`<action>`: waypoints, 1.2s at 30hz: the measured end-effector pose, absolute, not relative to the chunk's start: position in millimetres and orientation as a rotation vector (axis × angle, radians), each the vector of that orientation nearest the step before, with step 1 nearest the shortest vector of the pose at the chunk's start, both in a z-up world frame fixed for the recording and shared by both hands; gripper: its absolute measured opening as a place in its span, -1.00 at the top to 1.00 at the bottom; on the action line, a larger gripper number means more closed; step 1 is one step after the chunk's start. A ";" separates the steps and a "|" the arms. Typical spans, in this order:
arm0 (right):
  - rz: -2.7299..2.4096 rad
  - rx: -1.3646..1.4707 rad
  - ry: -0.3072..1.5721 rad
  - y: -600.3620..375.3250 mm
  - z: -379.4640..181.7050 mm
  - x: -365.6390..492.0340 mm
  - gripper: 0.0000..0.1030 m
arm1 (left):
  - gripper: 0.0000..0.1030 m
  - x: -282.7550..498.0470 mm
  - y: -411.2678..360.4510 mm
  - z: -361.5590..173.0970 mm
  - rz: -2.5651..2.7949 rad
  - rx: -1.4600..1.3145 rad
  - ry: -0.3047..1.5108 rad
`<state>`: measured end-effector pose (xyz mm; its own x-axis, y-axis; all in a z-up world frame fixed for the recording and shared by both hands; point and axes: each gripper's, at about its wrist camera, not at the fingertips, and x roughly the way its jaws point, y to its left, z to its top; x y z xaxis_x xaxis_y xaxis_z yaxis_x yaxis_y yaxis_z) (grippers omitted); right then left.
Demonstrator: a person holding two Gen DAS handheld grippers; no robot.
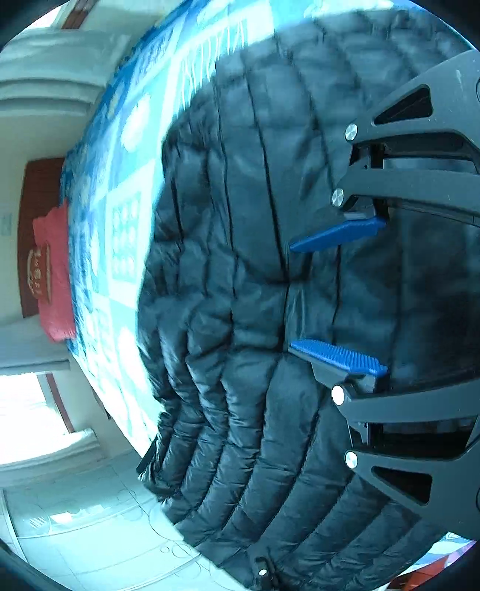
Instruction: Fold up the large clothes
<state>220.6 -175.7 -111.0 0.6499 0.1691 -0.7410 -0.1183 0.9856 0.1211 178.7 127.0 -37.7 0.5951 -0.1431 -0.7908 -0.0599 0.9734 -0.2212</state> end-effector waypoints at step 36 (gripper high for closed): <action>-0.174 0.259 0.860 -403.4 -106.3 128.7 -0.18 | 0.61 183.0 -213.7 -89.4 -0.314 0.134 0.989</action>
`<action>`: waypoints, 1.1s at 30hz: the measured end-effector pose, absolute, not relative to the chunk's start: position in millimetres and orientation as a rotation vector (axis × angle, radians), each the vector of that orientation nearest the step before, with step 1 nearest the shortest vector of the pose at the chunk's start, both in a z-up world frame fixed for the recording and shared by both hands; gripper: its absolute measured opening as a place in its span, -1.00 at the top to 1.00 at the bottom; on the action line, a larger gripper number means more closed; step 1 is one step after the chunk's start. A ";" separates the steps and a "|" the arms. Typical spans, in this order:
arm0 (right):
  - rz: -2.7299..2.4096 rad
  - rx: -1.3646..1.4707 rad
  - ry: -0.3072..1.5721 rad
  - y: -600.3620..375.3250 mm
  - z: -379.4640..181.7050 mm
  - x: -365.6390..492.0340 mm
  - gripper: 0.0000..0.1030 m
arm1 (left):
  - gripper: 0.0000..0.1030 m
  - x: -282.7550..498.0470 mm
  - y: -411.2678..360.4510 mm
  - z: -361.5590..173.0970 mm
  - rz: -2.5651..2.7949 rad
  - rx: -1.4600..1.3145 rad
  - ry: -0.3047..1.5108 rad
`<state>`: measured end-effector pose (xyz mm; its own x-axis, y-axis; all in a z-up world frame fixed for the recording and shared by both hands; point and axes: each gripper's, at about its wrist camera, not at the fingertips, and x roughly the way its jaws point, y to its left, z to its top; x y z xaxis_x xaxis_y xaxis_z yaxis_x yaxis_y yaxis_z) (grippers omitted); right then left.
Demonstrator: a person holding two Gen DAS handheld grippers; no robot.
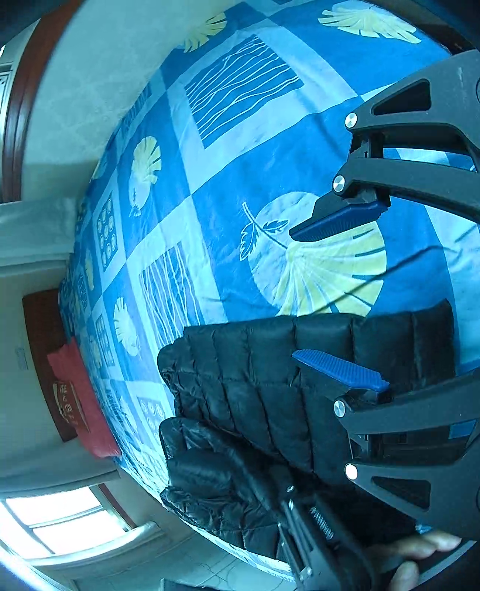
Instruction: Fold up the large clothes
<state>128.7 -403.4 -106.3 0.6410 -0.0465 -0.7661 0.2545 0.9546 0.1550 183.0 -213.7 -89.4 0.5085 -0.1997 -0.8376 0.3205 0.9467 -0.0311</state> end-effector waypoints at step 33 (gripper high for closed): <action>-0.222 0.192 0.766 -397.3 -54.5 80.4 -0.19 | 0.05 104.3 -221.6 -16.2 -0.434 0.123 0.830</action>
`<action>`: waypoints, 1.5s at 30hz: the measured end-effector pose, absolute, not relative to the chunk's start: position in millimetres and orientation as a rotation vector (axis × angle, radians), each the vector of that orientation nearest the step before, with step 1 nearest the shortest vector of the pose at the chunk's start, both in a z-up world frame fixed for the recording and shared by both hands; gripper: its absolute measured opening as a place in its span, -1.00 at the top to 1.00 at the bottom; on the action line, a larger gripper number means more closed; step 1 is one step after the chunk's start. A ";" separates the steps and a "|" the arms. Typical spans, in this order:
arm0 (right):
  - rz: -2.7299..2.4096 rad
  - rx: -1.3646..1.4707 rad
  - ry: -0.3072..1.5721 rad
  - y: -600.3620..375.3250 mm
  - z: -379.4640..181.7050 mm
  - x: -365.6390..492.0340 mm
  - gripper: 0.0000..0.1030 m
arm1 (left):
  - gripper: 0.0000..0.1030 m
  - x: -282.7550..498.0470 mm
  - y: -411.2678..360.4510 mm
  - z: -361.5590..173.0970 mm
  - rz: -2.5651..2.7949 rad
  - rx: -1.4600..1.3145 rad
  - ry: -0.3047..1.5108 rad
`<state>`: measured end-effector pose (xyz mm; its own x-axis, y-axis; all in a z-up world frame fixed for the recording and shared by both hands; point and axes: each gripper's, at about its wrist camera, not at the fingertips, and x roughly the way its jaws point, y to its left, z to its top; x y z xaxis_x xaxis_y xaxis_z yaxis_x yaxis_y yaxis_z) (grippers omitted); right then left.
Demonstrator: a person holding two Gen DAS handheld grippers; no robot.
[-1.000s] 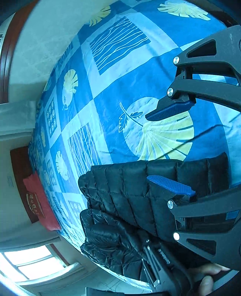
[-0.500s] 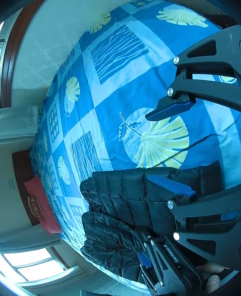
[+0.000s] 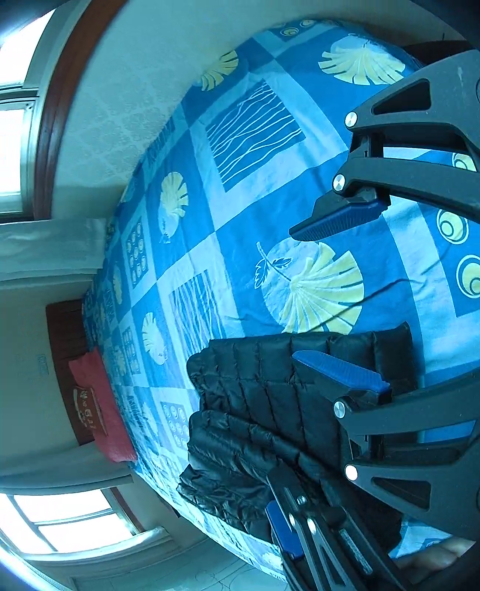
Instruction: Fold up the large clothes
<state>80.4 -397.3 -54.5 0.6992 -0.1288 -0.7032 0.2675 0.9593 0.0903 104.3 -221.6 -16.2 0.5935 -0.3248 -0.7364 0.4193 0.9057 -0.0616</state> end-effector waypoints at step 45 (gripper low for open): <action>-0.086 0.232 0.911 -365.1 -124.4 182.5 0.73 | -0.34 166.2 -88.1 -96.8 -0.254 -0.051 0.877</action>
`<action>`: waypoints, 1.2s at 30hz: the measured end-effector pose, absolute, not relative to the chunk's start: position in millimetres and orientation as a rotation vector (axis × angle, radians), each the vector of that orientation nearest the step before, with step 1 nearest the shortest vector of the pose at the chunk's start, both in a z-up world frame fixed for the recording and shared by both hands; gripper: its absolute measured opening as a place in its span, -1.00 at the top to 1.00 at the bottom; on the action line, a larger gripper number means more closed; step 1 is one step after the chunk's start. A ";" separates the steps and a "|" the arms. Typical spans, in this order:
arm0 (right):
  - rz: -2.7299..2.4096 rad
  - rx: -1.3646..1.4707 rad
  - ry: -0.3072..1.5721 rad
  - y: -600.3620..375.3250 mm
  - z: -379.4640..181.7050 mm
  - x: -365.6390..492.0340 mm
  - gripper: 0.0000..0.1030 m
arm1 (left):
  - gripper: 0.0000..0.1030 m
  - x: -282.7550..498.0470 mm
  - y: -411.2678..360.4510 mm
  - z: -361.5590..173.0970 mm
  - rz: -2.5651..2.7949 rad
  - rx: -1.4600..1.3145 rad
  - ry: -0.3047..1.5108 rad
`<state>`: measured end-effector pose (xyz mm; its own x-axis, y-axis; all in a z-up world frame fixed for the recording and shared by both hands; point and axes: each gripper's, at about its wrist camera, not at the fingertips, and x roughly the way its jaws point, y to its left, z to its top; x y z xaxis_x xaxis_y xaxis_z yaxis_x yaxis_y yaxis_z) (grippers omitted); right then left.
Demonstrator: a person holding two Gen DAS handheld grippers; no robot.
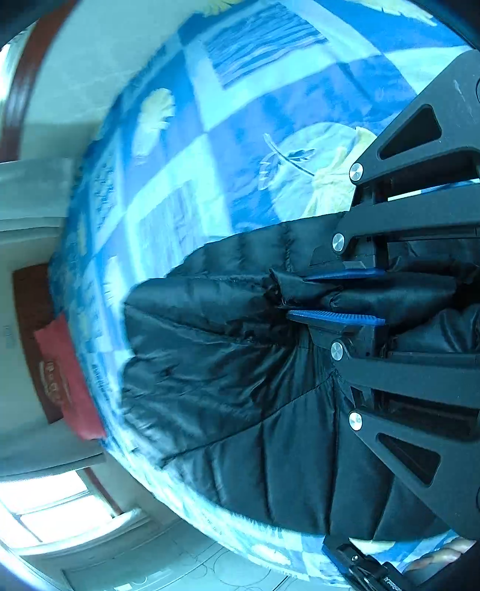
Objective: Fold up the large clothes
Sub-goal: 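Fold the held side over the body with the right tool and open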
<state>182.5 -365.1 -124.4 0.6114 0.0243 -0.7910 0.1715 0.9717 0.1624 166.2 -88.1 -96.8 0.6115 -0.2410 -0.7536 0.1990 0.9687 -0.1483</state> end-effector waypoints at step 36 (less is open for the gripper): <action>-0.040 0.123 0.918 -351.3 -128.0 128.7 0.87 | -0.29 159.5 -111.3 -115.7 -0.306 -0.074 0.902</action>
<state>128.7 -351.3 -128.0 0.6070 0.0178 -0.7945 0.0874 0.9922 0.0890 159.5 -111.3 -115.7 0.5799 -0.2920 -0.7606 0.2302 0.9542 -0.1908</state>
